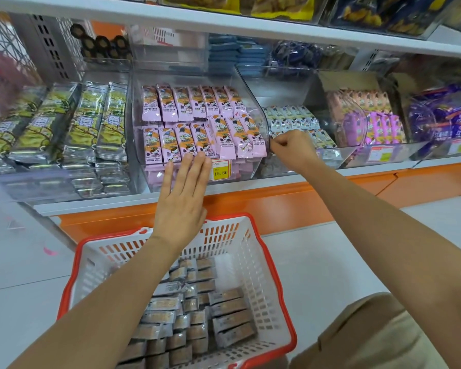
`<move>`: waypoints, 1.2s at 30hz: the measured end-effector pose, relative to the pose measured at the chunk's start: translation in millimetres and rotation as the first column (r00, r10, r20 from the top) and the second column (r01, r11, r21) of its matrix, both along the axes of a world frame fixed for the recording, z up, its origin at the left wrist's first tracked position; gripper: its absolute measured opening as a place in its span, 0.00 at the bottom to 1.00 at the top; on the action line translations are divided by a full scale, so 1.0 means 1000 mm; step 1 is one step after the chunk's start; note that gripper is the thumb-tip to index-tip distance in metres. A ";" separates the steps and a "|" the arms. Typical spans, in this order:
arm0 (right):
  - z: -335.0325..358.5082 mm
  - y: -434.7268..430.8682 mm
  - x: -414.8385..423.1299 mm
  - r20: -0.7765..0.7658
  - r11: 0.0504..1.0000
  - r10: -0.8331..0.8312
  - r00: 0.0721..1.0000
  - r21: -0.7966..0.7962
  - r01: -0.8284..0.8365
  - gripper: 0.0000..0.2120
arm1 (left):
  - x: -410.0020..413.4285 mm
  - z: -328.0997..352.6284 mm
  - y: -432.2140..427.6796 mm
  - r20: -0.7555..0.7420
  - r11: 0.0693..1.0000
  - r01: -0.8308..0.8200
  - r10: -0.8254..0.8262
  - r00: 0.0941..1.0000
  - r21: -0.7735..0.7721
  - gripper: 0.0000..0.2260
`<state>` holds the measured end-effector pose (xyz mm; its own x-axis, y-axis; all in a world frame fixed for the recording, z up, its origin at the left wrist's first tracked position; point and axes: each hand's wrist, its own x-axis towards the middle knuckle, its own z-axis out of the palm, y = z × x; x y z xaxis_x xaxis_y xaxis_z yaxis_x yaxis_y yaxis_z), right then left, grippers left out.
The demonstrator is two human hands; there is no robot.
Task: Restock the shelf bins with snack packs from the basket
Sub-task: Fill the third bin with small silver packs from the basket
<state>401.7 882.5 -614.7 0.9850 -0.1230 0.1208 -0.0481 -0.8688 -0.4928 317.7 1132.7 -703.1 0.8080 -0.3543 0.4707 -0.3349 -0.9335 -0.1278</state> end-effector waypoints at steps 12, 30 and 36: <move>-0.009 0.021 -0.067 0.493 0.950 0.174 0.852 0.143 -0.277 0.08 | -0.012 -0.013 0.006 0.045 0.997 0.072 -0.070 0.997 -0.037 0.41; -0.282 0.087 -0.170 -0.745 0.555 0.539 0.392 -0.035 -0.831 0.14 | -0.038 -0.148 0.074 -0.494 0.983 -0.083 0.156 0.855 0.166 0.39; -0.306 0.088 -0.181 -0.784 0.483 0.560 0.269 0.044 -0.875 0.14 | -0.038 -0.160 0.074 -0.479 0.985 -0.081 0.144 0.866 0.151 0.38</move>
<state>220.9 971.0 -920.8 0.4214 0.5732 -0.7028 0.5485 -0.7782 -0.3059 279.5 1207.0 -863.0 0.9606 -0.2757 -0.0338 -0.2777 -0.9564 -0.0906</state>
